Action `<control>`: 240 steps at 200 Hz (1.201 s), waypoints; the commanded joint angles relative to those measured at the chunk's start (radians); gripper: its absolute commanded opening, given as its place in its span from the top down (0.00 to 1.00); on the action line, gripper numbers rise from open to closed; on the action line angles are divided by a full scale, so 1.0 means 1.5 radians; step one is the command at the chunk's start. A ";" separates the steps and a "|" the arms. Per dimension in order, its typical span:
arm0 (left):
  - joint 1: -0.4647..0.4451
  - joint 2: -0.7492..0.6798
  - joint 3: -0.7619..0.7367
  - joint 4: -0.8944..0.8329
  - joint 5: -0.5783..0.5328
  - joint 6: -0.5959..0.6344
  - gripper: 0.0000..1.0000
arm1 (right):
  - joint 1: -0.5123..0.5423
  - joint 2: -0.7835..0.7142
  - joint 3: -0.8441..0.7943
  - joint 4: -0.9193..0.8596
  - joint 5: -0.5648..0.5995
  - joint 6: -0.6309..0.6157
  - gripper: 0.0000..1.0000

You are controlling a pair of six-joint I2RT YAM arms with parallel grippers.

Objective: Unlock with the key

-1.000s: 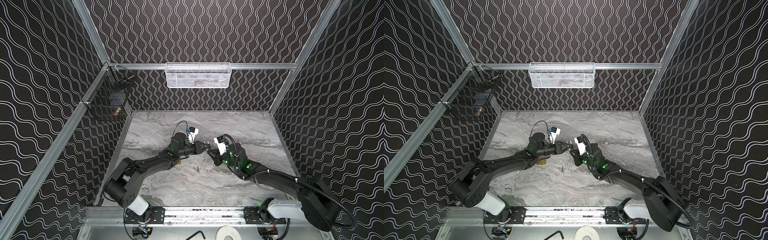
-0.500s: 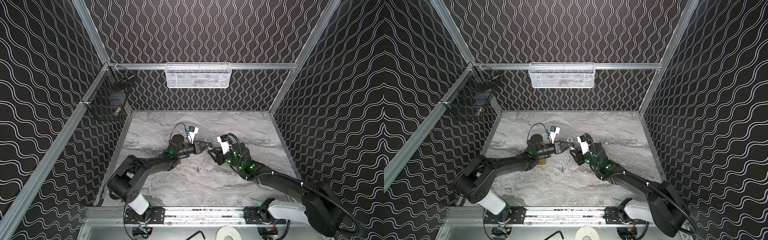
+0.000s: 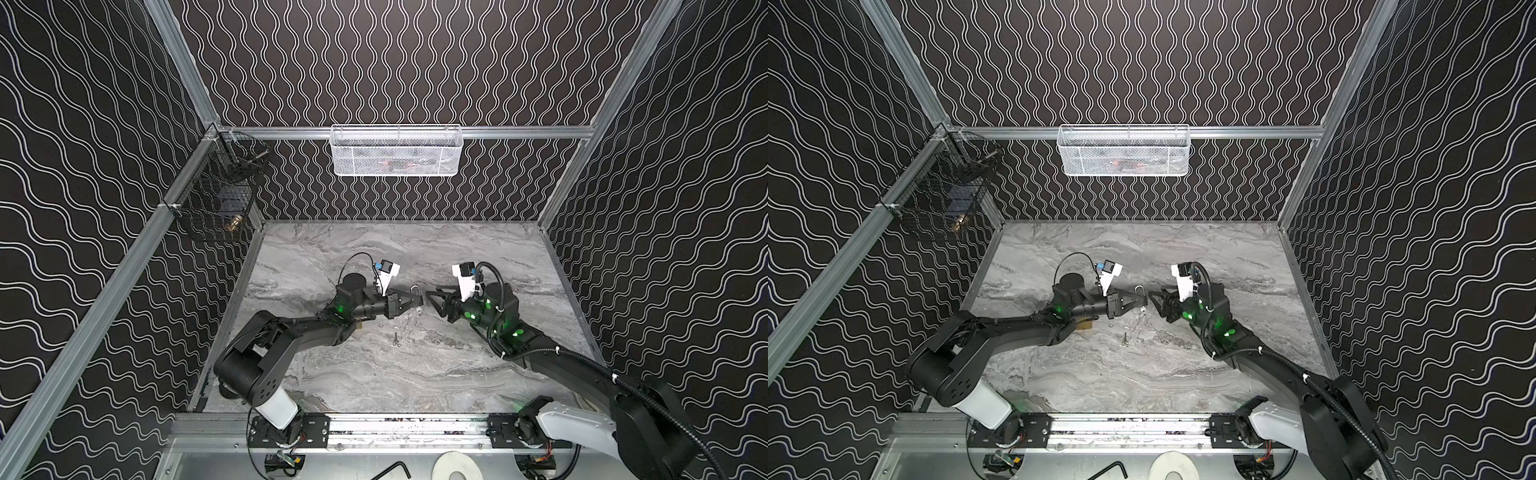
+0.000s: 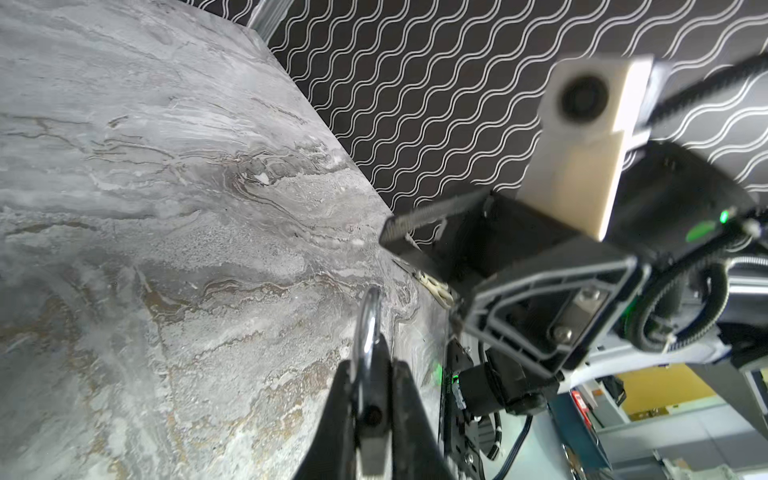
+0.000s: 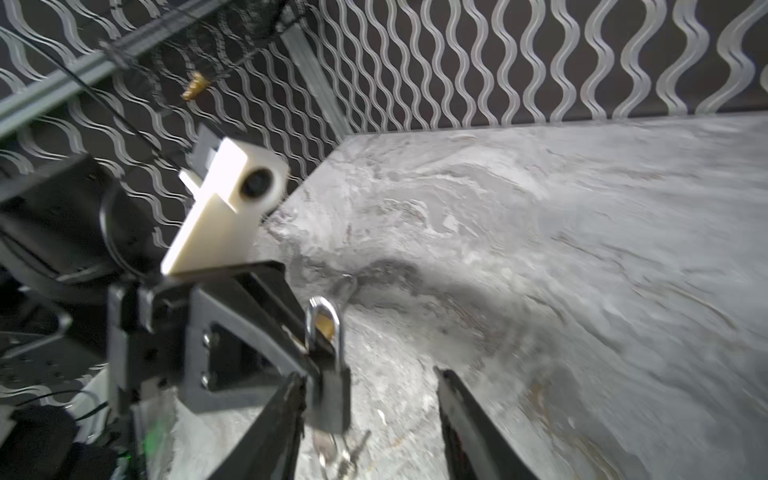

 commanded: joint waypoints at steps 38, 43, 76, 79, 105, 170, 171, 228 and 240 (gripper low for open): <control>-0.005 -0.025 -0.007 0.003 0.044 0.067 1.00 | -0.007 0.086 0.028 0.126 -0.195 0.029 0.56; -0.005 -0.027 -0.007 0.002 0.044 0.069 1.00 | -0.007 0.090 0.029 0.127 -0.196 0.032 0.58; -0.006 -0.028 0.004 -0.020 0.049 0.079 1.00 | -0.007 0.104 0.027 0.161 -0.213 0.056 0.72; -0.006 -0.027 0.004 -0.018 0.050 0.080 1.00 | -0.008 0.105 0.028 0.162 -0.214 0.057 0.73; -0.006 -0.012 0.008 0.006 0.056 0.066 1.00 | -0.007 0.114 0.035 0.167 -0.225 0.064 0.81; -0.007 -0.014 0.001 0.002 0.037 0.076 1.00 | -0.007 0.110 0.039 0.127 -0.183 0.058 1.00; -0.007 -0.014 0.001 0.003 0.036 0.076 1.00 | -0.007 0.110 0.039 0.126 -0.181 0.058 1.00; -0.022 0.025 -0.006 0.074 0.052 0.045 0.96 | -0.005 0.084 0.022 0.127 -0.091 0.071 1.00; -0.034 0.020 -0.002 0.048 0.044 0.068 0.92 | -0.005 0.080 0.020 0.132 -0.083 0.074 1.00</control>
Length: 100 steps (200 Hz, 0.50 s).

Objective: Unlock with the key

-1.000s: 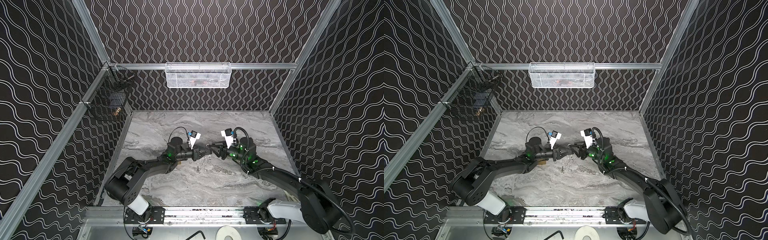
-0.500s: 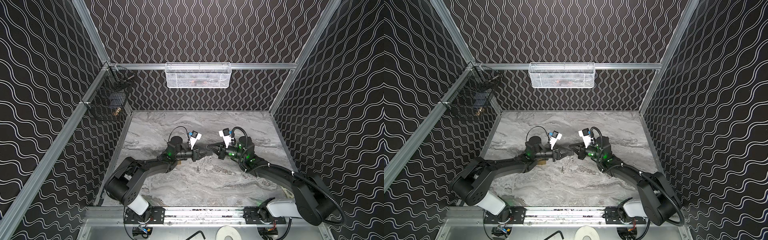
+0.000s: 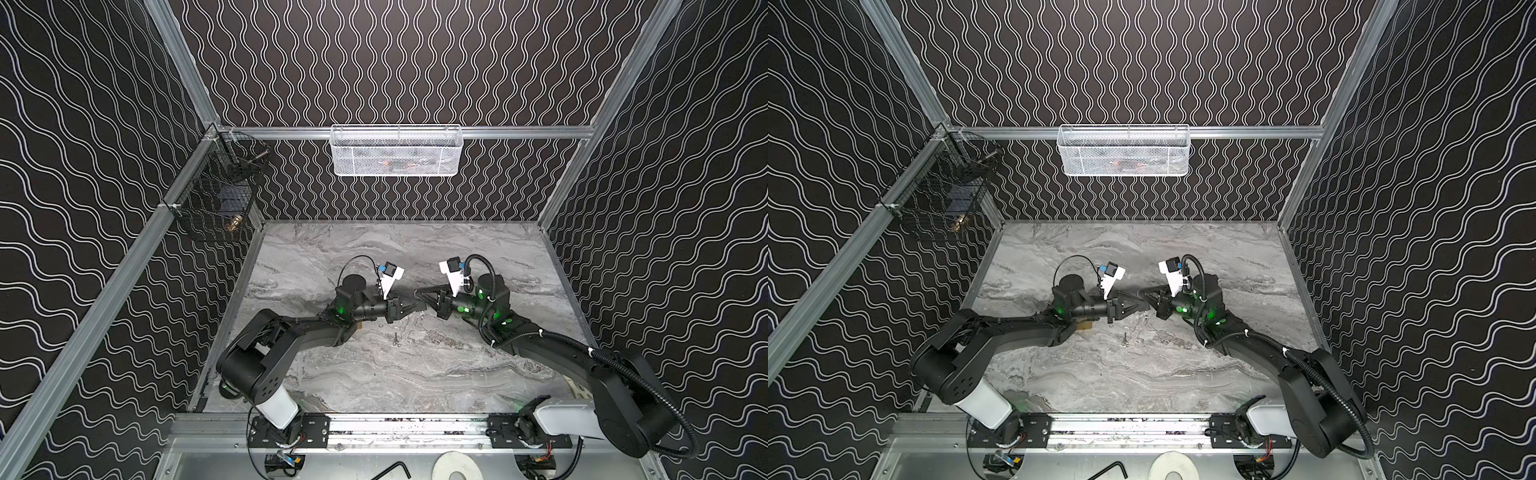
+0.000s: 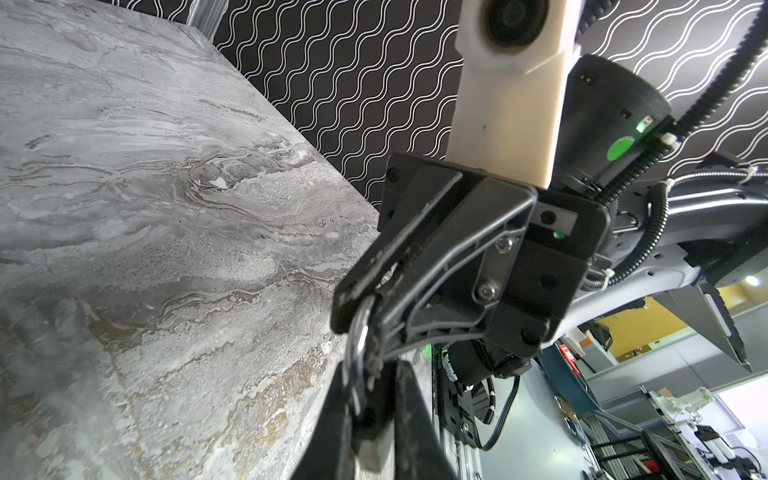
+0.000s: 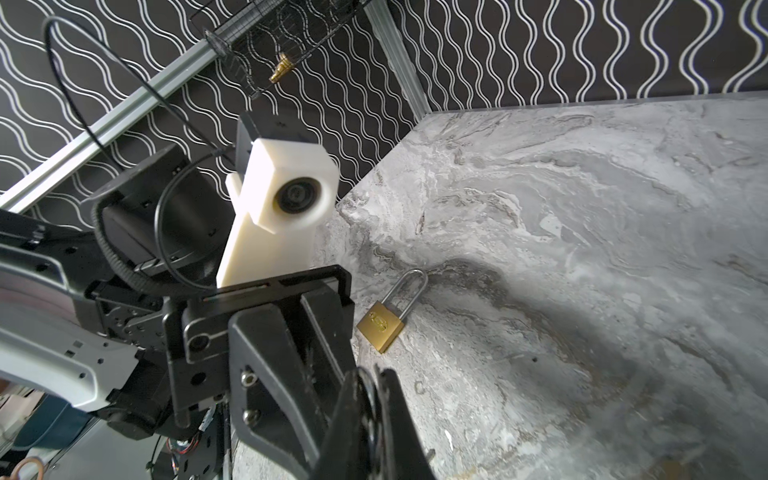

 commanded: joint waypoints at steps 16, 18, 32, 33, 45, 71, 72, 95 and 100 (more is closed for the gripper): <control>-0.032 -0.009 0.011 -0.051 -0.020 0.072 0.86 | 0.003 -0.012 0.003 0.039 0.073 0.037 1.00; -0.033 -0.010 0.013 -0.056 -0.022 0.075 0.85 | 0.003 -0.012 0.003 0.040 0.073 0.037 1.00; -0.037 -0.013 0.017 -0.081 -0.032 0.089 0.84 | 0.004 -0.015 0.002 0.041 0.082 0.039 1.00; -0.037 -0.014 0.016 -0.082 -0.033 0.089 0.83 | 0.003 -0.015 0.001 0.042 0.083 0.040 1.00; -0.037 -0.016 0.015 -0.089 -0.038 0.093 0.78 | 0.004 -0.020 -0.004 0.052 0.091 0.043 1.00; -0.037 -0.015 0.006 -0.084 -0.041 0.096 0.71 | 0.003 -0.022 -0.002 0.049 0.087 0.044 1.00; -0.037 -0.015 0.006 -0.083 -0.041 0.096 0.71 | 0.004 -0.022 -0.001 0.049 0.086 0.044 1.00; -0.037 -0.008 0.007 -0.058 -0.040 0.082 0.73 | 0.004 -0.025 -0.009 0.061 0.086 0.049 1.00; -0.038 -0.008 0.004 -0.049 -0.041 0.078 0.74 | 0.004 -0.026 -0.009 0.063 0.087 0.049 1.00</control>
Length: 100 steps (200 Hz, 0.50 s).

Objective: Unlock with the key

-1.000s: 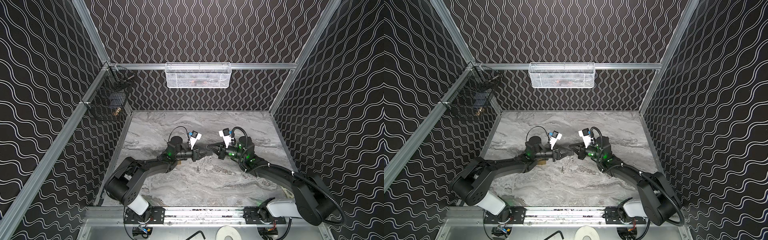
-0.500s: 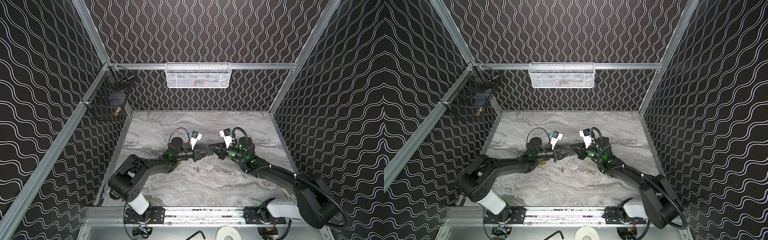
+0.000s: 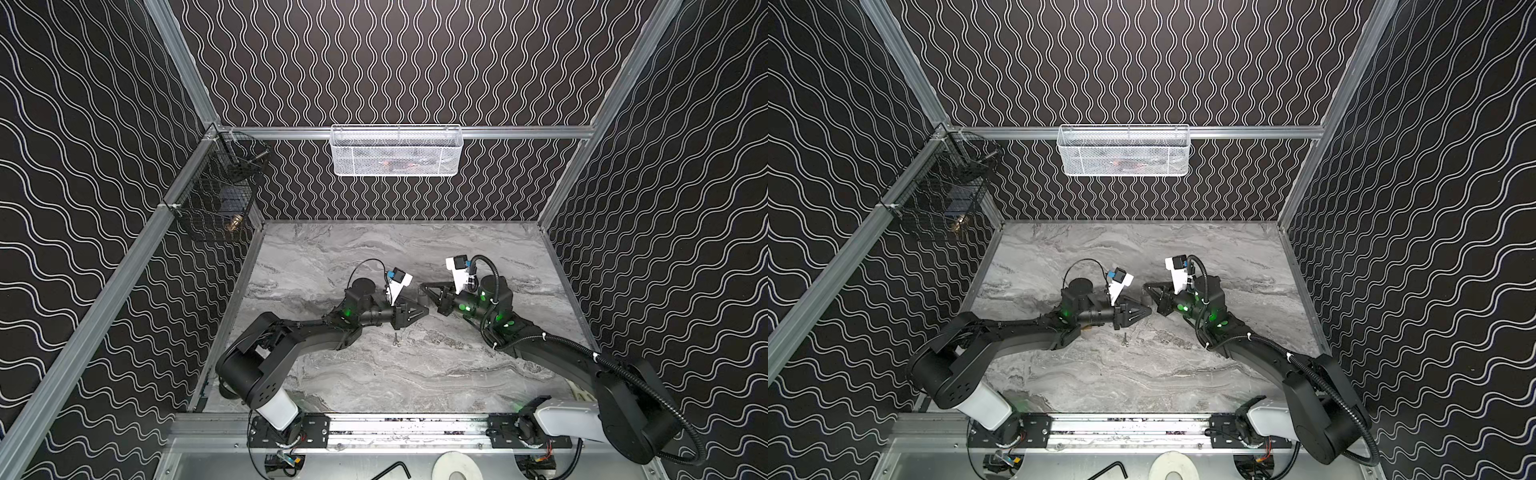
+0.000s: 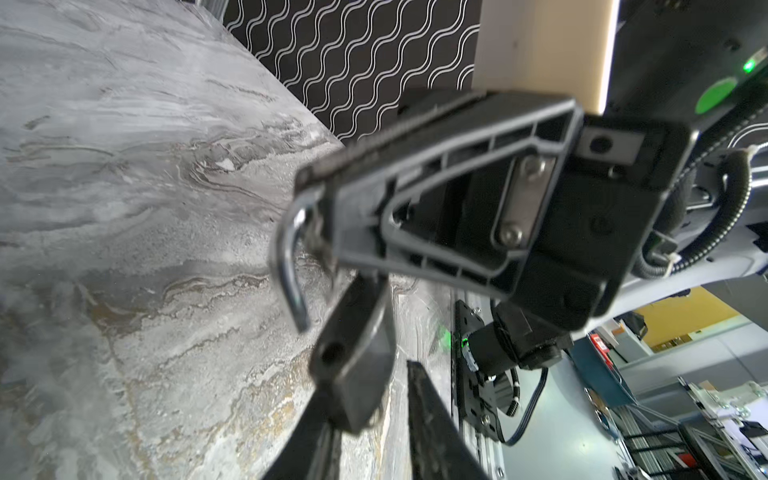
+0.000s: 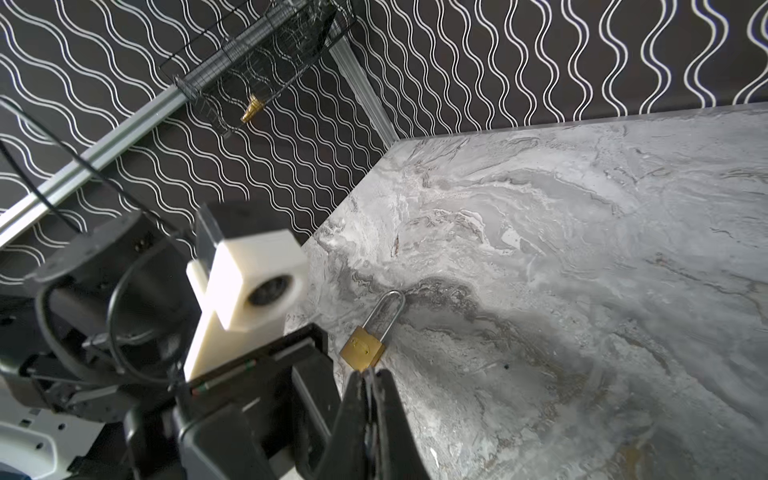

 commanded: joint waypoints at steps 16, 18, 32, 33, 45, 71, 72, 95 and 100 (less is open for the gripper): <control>0.000 0.002 -0.009 0.056 0.003 -0.004 0.74 | 0.002 -0.005 0.002 0.042 0.010 0.013 1.00; 0.001 0.001 -0.008 0.057 0.002 -0.004 0.74 | 0.002 -0.005 0.002 0.041 0.009 0.012 1.00; 0.000 -0.005 -0.008 0.059 -0.007 -0.004 0.71 | 0.002 -0.004 0.002 0.041 0.007 0.012 1.00; 0.000 -0.005 -0.009 0.059 -0.008 -0.004 0.71 | 0.002 -0.004 0.002 0.041 0.007 0.012 1.00; 0.000 -0.014 -0.009 0.056 -0.017 0.001 0.69 | 0.002 -0.004 0.001 0.044 0.006 0.014 1.00; 0.001 -0.024 -0.013 0.061 -0.026 0.003 0.66 | 0.002 -0.004 0.001 0.043 0.003 0.014 1.00; 0.001 -0.024 -0.013 0.060 -0.026 0.004 0.66 | 0.002 -0.004 0.001 0.042 0.004 0.014 1.00; 0.002 -0.030 -0.011 0.041 -0.040 0.013 0.61 | 0.002 -0.004 -0.001 0.039 0.006 0.012 1.00; 0.002 -0.033 -0.012 0.037 -0.042 0.016 0.61 | 0.002 -0.004 -0.001 0.038 0.008 0.011 1.00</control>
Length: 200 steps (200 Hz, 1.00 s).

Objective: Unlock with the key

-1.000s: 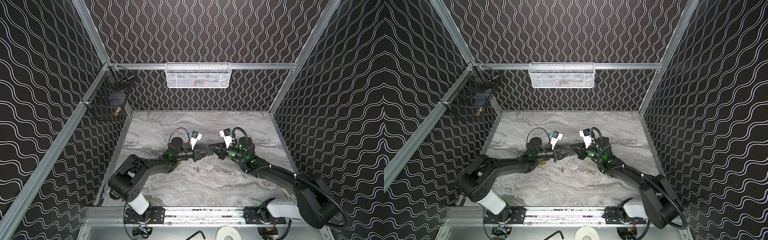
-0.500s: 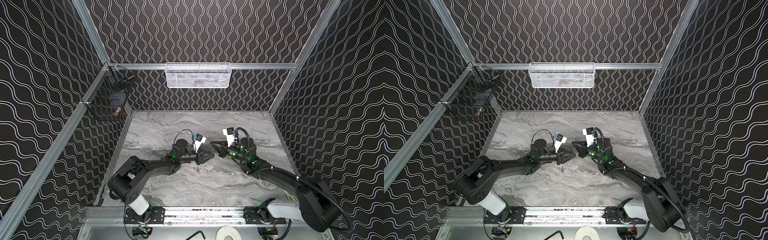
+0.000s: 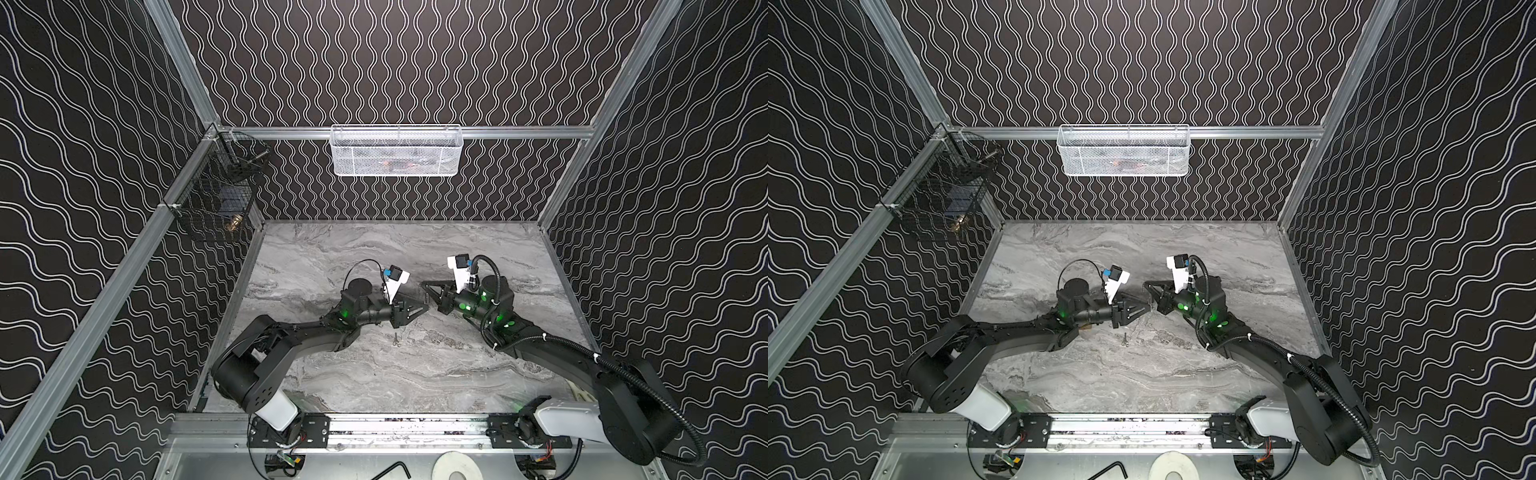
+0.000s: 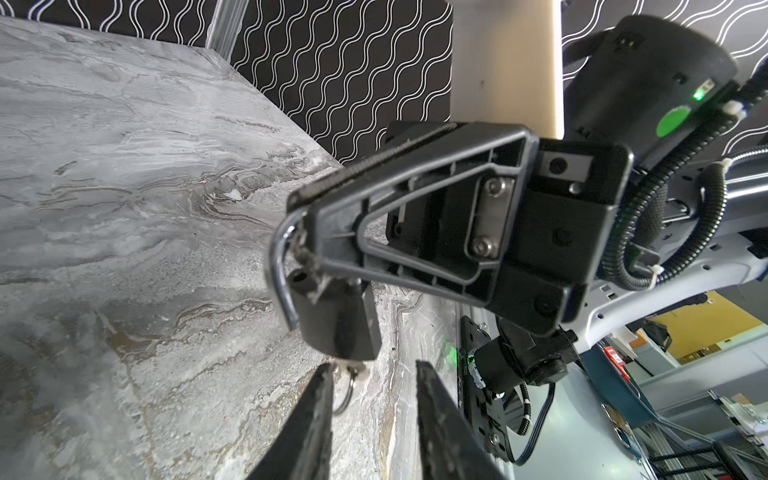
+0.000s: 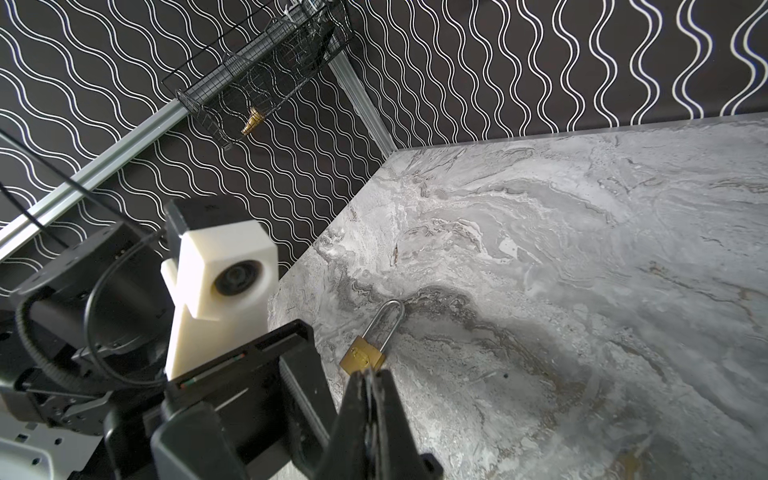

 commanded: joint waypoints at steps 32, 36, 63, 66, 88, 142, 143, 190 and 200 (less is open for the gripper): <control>-0.004 -0.014 0.015 -0.021 -0.027 0.021 0.59 | 0.001 0.004 0.000 0.027 0.007 0.000 1.00; -0.006 -0.012 0.016 -0.019 -0.028 0.020 0.59 | 0.002 0.005 -0.001 0.029 0.007 0.000 1.00; -0.017 0.011 0.032 -0.019 -0.037 0.018 0.63 | 0.006 0.014 -0.001 0.039 0.014 0.006 1.00; -0.018 0.016 0.031 -0.018 -0.038 0.019 0.63 | 0.007 0.015 0.000 0.038 0.015 0.006 1.00; -0.022 0.044 0.034 -0.001 -0.054 0.014 0.70 | 0.009 0.023 0.006 0.022 0.029 0.004 1.00; -0.022 0.090 0.028 0.027 -0.092 0.002 0.79 | 0.007 0.072 -0.007 0.016 0.063 0.008 1.00; -0.022 0.090 0.028 0.026 -0.093 0.002 0.79 | 0.007 0.074 -0.008 0.016 0.064 0.008 1.00; -0.016 0.095 0.047 -0.116 -0.140 0.061 0.66 | -0.030 0.191 -0.028 0.094 0.057 0.025 1.00; -0.008 0.085 0.050 -0.157 -0.145 0.077 0.66 | -0.042 0.220 -0.029 0.121 0.045 0.027 1.00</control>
